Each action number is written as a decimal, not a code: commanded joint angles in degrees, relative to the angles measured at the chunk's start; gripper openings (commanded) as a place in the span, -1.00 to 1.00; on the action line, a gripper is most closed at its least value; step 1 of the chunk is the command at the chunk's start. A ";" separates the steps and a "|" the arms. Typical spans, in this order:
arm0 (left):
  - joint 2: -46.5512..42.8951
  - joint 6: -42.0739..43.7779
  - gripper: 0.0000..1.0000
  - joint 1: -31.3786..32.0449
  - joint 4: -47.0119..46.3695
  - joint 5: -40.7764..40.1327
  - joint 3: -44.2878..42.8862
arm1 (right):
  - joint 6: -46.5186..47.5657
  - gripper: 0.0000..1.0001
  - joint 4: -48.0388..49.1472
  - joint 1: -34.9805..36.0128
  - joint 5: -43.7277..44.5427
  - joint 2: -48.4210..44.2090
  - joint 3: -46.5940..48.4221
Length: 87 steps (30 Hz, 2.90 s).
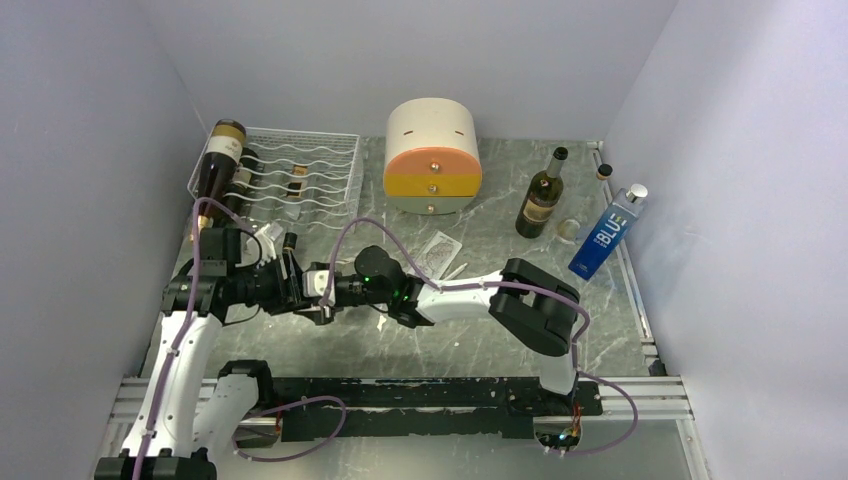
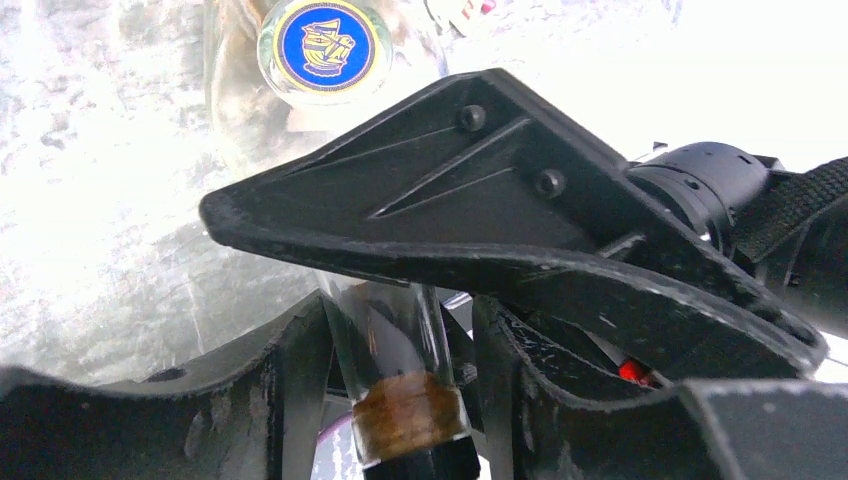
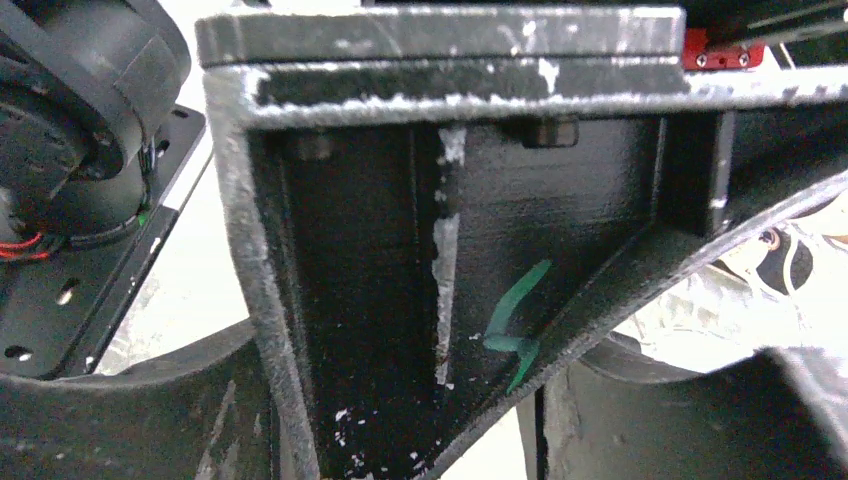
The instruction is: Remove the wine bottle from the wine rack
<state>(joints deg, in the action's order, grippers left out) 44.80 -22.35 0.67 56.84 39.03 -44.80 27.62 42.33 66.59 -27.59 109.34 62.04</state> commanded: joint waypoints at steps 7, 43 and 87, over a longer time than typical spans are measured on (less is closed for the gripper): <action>-0.72 0.68 0.17 0.58 -4.23 2.98 -6.42 | -11.72 0.07 7.62 -2.12 2.28 -0.64 -4.16; -15.60 -4.53 0.58 0.56 -21.75 -30.26 -0.39 | -40.12 -1.00 -26.83 -12.22 40.85 -37.70 -7.91; -22.83 -3.41 0.57 -1.28 -24.40 -27.66 2.03 | -38.65 -1.00 -21.61 -49.37 74.88 -46.88 -24.85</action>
<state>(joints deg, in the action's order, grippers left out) 22.17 -26.55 0.08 34.89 9.89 -43.31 -11.44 9.32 18.04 45.23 62.94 37.10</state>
